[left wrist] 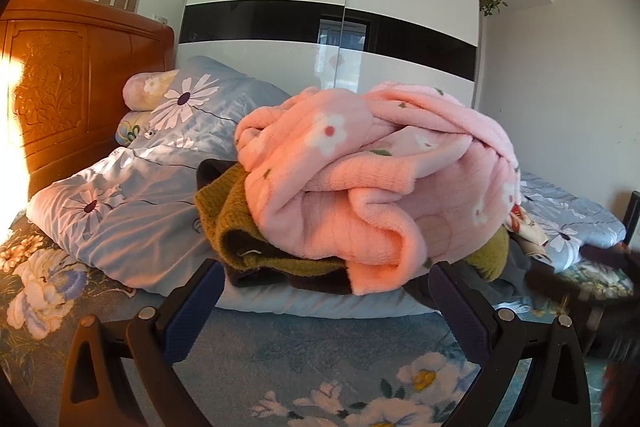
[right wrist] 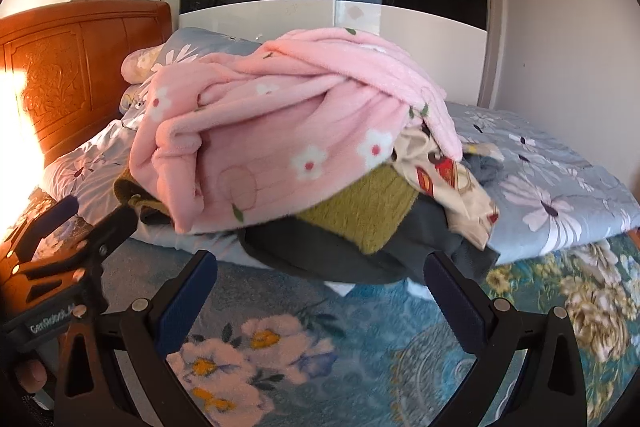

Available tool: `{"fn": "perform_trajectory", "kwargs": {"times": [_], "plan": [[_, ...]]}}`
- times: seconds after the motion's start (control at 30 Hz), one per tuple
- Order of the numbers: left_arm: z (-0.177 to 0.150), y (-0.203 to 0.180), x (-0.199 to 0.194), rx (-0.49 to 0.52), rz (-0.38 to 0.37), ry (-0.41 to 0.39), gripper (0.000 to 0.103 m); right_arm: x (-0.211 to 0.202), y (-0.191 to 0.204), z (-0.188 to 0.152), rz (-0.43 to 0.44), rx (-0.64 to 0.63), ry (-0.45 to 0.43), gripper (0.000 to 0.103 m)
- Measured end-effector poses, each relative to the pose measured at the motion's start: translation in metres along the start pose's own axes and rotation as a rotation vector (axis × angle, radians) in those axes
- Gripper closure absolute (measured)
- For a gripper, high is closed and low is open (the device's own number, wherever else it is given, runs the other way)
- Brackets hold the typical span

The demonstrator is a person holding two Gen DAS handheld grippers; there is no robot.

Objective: Fold clothes
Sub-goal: 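Grasp the pink fleece garment with the right gripper and pull it off the pile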

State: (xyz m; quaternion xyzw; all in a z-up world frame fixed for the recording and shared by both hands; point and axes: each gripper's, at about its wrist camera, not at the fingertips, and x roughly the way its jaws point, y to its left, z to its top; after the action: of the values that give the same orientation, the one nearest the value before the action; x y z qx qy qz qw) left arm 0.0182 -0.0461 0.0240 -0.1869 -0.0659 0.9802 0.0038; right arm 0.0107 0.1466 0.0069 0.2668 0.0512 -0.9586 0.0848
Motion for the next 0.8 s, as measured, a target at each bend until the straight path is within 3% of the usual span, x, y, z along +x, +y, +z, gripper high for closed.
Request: {"fn": "perform_trajectory", "kwargs": {"times": [0.2, 0.3, 0.43, 0.57, 0.63, 0.8], "plan": [[0.0, 0.01, 0.0, -0.009, 0.031, -0.003, 0.0, 0.036, -0.012, 0.079, -0.073, -0.107, -0.052, 0.0], [0.0, 0.014, 0.002, -0.02, 0.032, 0.007, 0.0, 0.066, -0.005, 0.117, -0.089, -0.168, -0.04, 0.006], [-0.001, 0.016, 0.003, -0.023, 0.037, 0.016, 0.0, 0.108, 0.017, 0.151, -0.135, -0.261, 0.015, 0.037], [0.002, 0.018, -0.002, -0.035, 0.038, 0.004, 0.0, 0.123, 0.018, 0.159, -0.172, -0.287, 0.049, 0.082], [0.003, 0.018, -0.004, -0.042, 0.026, -0.001, 0.0, 0.108, 0.01, 0.158, -0.163, -0.252, 0.03, 0.091], [0.013, 0.012, -0.021, -0.03, 0.021, -0.032, 0.0, 0.02, -0.012, 0.131, -0.151, -0.253, -0.044, 0.096]]}}
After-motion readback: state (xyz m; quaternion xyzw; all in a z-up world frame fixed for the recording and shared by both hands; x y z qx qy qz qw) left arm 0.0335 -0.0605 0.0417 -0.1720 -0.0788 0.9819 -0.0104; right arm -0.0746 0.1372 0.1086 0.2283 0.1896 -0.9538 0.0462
